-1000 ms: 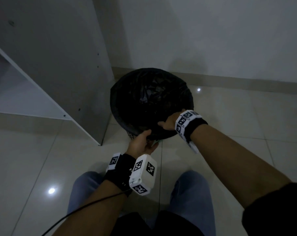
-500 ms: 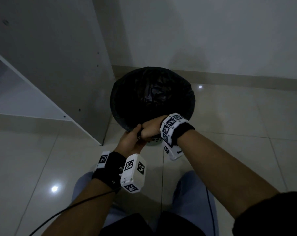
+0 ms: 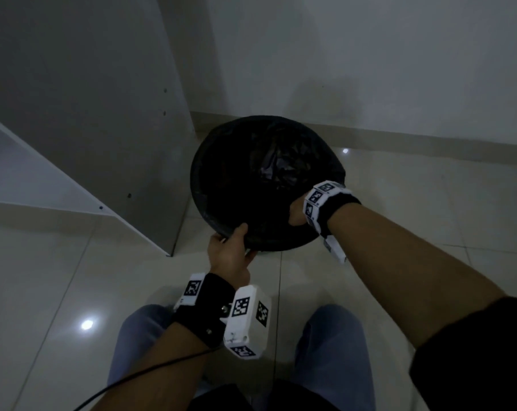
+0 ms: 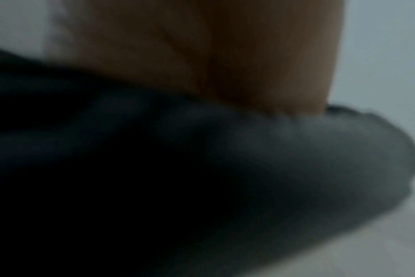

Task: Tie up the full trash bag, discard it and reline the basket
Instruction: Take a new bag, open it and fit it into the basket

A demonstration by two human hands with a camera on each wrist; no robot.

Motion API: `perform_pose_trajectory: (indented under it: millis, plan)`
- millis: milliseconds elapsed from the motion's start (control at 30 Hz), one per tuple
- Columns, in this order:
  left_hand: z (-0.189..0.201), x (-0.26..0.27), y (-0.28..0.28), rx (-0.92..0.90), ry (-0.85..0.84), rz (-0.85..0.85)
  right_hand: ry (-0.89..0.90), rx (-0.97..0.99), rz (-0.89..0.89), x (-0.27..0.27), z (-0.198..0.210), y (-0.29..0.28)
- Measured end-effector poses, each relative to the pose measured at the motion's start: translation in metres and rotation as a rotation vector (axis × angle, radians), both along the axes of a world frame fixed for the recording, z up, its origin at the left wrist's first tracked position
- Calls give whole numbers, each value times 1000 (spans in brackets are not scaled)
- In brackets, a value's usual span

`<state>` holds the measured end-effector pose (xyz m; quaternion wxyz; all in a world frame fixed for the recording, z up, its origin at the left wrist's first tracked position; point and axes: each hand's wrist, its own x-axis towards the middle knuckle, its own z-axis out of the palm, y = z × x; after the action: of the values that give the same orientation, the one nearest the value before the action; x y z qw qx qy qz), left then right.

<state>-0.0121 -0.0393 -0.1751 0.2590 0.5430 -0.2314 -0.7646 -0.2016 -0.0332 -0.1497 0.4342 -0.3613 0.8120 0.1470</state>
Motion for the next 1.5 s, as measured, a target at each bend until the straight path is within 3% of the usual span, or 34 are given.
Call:
perform_pose_trajectory:
  millis: [33, 200, 267, 333, 367, 400, 467, 500, 533, 633, 800, 867, 900, 967, 1033, 1067, 1133, 1200, 1267, 1400, 1500]
  plan:
    - [-3, 1, -7, -12, -1, -1, 69, -38, 208, -2, 0, 4]
    - [-11, 2, -34, -25, 1, -4, 22, -366, 129, -22, 26, -17]
    - [-11, -4, -37, -45, 26, -14, 263, -747, -27, -32, 37, -6]
    - [-12, -11, -42, -64, 40, -19, 434, -980, -346, -37, 35, 16]
    - [-11, -14, -45, -70, 52, -33, 342, -984, -585, -38, 29, 26]
    - [-10, -17, -48, -77, 70, -52, 125, -937, -836, -36, 27, 35]
    - [-3, -23, -51, -90, 108, -61, -452, -876, -1270, -32, 21, 48]
    - [1, -26, -52, -100, 122, -42, -649, -897, -1380, -28, 21, 52]
    - [4, -28, -53, -115, 142, -22, -728, -938, -1433, -24, 21, 52]
    - [8, -33, -47, -136, 183, -62, -655, -1033, -1467, -14, 18, 42]
    - [1, -43, -31, -82, 182, -104, -659, -985, -1530, -5, 11, 34]
    - [2, -45, -31, -58, 182, -97, -531, -1015, -1490, 0, 8, 29]
    - [1, -46, -32, -49, 176, -99, -354, -1022, -1404, 1, 5, 25]
    - [3, -47, -34, -29, 160, -101, 226, -1004, -933, 9, 6, 20]
    - [4, -49, -37, -18, 172, -89, 585, -1060, -287, 26, 10, 13]
    - [5, -49, -37, -21, 178, -87, 589, -1044, -27, 37, 17, 9]
    - [5, -49, -36, -27, 180, -100, 423, -796, 259, 50, 26, 3]
    - [5, -48, -36, -28, 192, -114, 316, -481, 327, 47, 29, -5]
    - [6, -48, -37, -16, 223, -139, 283, -375, 350, 36, 25, -13]
    - [4, -52, -44, 14, 226, -178, 325, -493, 215, 25, 1, -15]
    - [-2, -57, -50, 27, 177, -201, 521, -760, 46, 31, -12, -4]
